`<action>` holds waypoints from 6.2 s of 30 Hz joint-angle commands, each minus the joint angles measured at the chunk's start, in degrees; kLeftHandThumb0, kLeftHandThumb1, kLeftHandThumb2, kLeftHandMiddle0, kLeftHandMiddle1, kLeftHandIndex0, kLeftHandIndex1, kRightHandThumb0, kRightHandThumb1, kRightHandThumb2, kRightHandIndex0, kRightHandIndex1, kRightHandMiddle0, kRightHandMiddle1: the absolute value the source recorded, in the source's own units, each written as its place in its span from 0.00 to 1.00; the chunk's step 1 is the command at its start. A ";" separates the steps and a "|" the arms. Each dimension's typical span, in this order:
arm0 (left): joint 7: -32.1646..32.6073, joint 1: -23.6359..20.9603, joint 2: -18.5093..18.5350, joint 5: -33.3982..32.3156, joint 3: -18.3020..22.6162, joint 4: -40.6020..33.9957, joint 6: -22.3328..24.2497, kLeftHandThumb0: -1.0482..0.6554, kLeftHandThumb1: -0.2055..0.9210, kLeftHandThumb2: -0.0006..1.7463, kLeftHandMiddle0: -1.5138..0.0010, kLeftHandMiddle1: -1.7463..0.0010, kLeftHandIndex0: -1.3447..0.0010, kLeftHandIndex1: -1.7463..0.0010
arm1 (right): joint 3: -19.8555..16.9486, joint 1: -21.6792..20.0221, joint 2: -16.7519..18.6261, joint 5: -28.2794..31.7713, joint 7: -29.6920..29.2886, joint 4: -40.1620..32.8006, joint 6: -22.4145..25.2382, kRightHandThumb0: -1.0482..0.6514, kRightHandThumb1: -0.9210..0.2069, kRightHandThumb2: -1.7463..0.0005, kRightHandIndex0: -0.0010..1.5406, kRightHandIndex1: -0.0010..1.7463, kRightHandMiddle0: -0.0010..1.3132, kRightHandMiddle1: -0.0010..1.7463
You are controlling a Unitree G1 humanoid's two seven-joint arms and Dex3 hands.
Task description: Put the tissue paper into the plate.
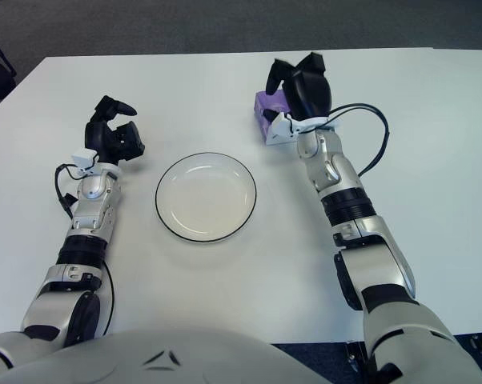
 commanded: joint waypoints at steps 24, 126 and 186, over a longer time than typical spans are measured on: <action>-1.71 11.04 -3.75 -0.32 -1.41 6.16 0.48 0.34 0.48 0.74 0.13 0.00 0.55 0.00 | -3.37 1.37 1.48 -2.09 2.88 -11.50 8.84 0.61 0.82 0.05 0.57 0.95 0.48 1.00; 0.65 14.48 -4.87 1.42 -2.65 0.14 -0.95 0.34 0.47 0.75 0.13 0.00 0.55 0.00 | 20.84 -24.73 5.62 -6.61 35.37 50.97 0.30 0.01 0.00 0.32 0.03 0.08 0.00 0.41; 0.74 14.10 -4.88 0.74 -2.12 0.93 -2.69 0.35 0.56 0.68 0.13 0.00 0.60 0.00 | 15.71 -16.38 5.46 -1.56 -2.41 48.22 1.28 0.62 0.81 0.10 0.62 0.84 0.48 1.00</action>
